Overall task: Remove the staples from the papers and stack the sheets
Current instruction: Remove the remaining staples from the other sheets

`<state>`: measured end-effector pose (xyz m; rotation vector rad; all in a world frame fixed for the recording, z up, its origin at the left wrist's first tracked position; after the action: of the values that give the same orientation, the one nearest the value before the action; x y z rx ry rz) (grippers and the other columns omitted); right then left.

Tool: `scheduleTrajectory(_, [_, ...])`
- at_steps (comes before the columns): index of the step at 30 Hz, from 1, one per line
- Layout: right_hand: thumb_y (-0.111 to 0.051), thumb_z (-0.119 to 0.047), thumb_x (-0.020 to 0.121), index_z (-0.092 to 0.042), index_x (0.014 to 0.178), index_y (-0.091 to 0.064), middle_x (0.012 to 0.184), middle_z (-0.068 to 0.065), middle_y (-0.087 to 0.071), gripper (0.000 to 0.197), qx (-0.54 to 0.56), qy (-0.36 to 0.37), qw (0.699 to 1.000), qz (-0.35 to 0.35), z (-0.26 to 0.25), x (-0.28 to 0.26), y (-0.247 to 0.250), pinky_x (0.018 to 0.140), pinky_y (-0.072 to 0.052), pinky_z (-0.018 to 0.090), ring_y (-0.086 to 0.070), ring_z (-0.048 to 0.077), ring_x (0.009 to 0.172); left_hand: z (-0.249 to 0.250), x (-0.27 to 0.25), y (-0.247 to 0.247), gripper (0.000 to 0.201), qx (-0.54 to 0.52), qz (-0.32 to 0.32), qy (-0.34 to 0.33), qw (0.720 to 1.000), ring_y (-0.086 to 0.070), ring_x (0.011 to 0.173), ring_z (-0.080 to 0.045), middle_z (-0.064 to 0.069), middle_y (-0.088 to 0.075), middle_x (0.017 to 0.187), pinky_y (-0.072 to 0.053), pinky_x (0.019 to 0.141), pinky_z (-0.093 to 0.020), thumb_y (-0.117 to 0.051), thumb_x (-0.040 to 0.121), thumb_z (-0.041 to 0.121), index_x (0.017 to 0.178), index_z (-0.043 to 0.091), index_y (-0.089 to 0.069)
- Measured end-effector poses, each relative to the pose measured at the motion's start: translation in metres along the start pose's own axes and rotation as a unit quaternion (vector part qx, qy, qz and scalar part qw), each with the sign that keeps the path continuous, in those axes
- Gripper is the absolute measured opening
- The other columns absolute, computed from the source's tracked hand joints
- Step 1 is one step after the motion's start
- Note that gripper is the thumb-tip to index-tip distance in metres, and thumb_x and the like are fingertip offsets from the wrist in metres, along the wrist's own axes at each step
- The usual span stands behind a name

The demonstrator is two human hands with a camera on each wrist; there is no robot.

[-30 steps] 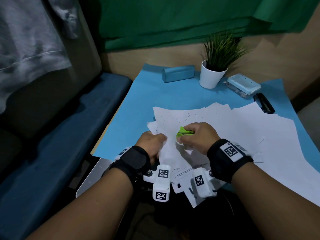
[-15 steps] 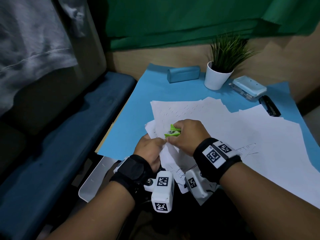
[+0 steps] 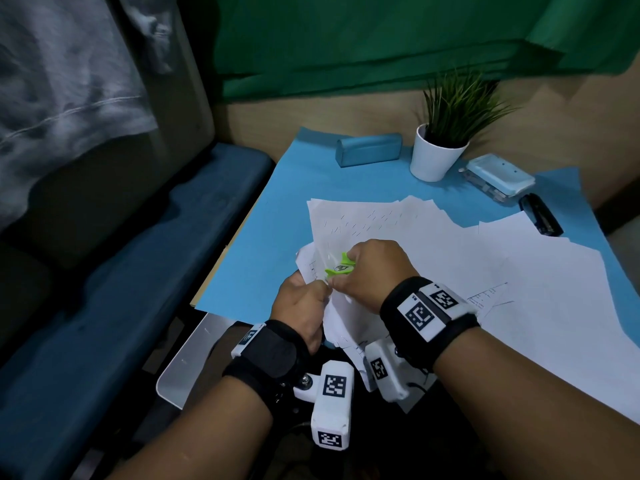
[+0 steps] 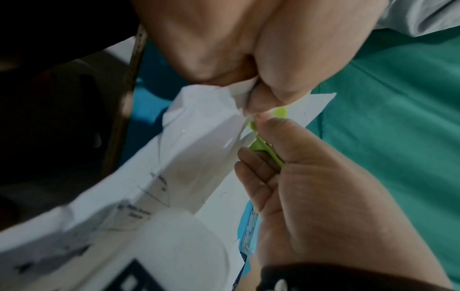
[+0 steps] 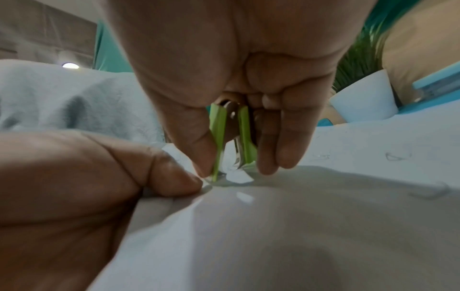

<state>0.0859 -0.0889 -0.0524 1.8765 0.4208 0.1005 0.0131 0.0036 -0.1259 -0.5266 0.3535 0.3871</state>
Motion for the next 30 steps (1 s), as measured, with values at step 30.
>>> scheduleTrajectory(30, [-0.074, 0.005, 0.077, 0.023, 0.091, -0.059, 0.078, 0.025, -0.057, 0.028, 0.609, -0.176, 0.771, -0.061, 0.056, -0.004, -0.042, 0.059, -0.057, 0.029, -0.056, 0.026, 0.064, -0.004, -0.005, 0.002, 0.018, 0.003, 0.132, 0.067, 0.989, -0.06, 0.055, -0.026, -0.016, -0.064, 0.07, -0.056, 0.055, -0.032, -0.048, 0.092, -0.005, 0.083, 0.005, -0.061])
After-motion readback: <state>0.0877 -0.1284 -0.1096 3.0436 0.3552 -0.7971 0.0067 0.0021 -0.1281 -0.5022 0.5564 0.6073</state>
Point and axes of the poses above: each hand's wrist, its own x-axis towards the middle knuckle, its own y-axis out of the back of the hand, z = x × y, the point moved 9 cm from there along x, towards the middle knuckle
